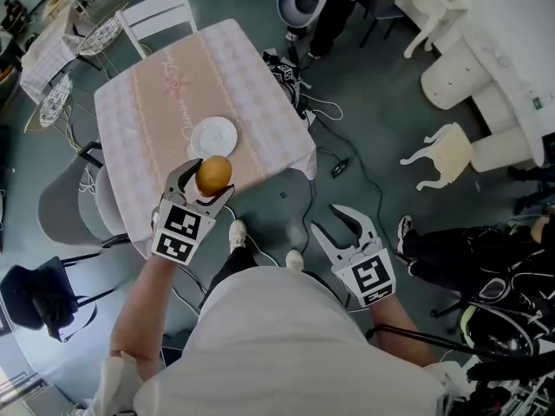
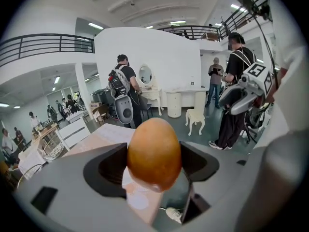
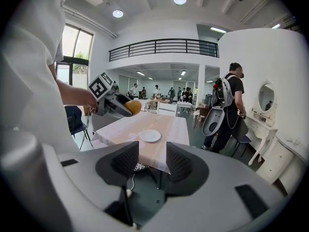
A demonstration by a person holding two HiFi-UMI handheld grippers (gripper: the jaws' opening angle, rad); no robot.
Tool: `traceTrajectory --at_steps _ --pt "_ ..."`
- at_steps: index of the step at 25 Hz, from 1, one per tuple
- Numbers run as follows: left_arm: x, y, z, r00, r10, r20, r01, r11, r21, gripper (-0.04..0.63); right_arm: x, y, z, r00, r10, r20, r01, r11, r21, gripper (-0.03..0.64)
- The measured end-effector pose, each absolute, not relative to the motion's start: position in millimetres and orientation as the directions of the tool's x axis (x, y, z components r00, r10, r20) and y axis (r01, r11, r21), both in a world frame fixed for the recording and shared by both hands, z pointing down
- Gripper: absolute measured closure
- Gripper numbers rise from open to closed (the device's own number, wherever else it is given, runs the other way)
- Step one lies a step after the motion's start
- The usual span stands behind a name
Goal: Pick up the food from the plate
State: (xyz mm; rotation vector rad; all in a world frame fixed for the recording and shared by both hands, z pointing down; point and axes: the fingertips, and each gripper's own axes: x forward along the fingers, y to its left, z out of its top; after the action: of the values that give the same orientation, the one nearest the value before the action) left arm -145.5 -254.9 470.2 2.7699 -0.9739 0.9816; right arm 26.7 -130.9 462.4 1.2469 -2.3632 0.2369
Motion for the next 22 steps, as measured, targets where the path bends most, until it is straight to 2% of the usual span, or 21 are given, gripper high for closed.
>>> traceTrajectory --at_steps 8,22 --pt "-122.6 -186.6 415.0 0.624 -0.602 0.499 -0.636 -0.762 -0.125 0.247 34.4 -121.9 470.1 -0.588 -0.658 0.471 -0.723 0.688 0.06 0.431" --pt "-98.9 -101.2 385.0 0.659 -0.592 0.463 -0.629 -0.772 -0.091 0.247 29.1 -95.2 476.8 -0.66 -0.568 0.492 -0.613 0.785 0.085 0.437"
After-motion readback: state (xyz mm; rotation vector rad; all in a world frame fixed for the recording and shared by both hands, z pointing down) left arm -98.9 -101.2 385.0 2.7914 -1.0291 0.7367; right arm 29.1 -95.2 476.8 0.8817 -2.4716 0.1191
